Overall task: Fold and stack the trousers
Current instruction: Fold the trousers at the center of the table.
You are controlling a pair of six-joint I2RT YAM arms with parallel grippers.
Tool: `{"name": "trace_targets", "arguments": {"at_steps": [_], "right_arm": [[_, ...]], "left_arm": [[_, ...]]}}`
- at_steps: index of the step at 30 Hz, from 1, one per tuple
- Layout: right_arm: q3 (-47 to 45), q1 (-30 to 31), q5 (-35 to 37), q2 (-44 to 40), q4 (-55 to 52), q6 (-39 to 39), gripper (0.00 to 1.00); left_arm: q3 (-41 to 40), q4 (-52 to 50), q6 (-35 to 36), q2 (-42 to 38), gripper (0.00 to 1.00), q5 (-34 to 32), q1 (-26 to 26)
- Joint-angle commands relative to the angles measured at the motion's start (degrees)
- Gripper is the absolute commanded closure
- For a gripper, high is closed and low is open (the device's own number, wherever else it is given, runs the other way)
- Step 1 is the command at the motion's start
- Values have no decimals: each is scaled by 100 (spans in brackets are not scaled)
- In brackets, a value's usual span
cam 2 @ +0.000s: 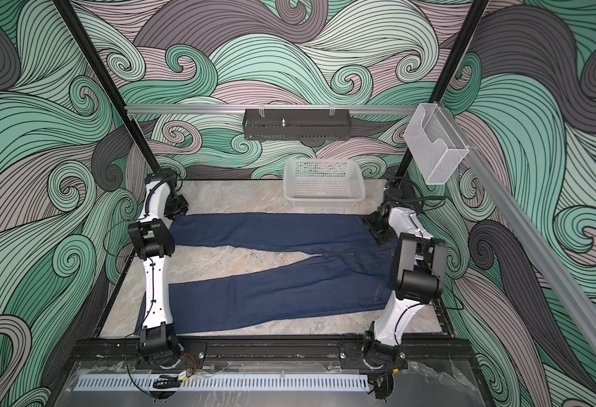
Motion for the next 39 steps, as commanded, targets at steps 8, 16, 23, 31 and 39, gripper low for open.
{"name": "trace_targets", "arguments": {"at_steps": [8, 16, 23, 31, 39], "right_arm": [[69, -78, -77, -14, 24, 37, 28], [1095, -267, 267, 494, -343, 490, 26], [3324, -258, 868, 2138, -1842, 898, 25], [4444, -245, 1711, 2953, -2220, 1077, 26], [5421, -268, 2418, 3650, -2559, 912, 27]], "left_arm": [[24, -524, -204, 341, 94, -155, -76], [-239, 359, -501, -519, 100, 2, -60], [-498, 595, -503, -896, 100, 167, -39], [-639, 769, -407, -887, 100, 422, 30], [-709, 905, -405, -946, 100, 509, 39]]}}
